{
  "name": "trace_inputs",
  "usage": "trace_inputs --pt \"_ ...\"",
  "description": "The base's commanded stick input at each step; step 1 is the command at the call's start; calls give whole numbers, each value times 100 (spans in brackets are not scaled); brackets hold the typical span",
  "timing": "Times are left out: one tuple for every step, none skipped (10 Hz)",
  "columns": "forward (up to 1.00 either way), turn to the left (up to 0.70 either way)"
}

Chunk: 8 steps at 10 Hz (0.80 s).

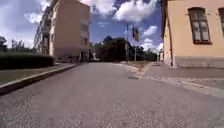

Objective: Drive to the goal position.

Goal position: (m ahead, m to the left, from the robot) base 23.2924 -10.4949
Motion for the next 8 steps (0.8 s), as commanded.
trace_inputs --pt "85 -34" --pt "85 -34" --pt "85 -34" --pt "85 -34" --pt "85 -34" --pt "85 -34" --pt "85 -34" --pt "85 -34"
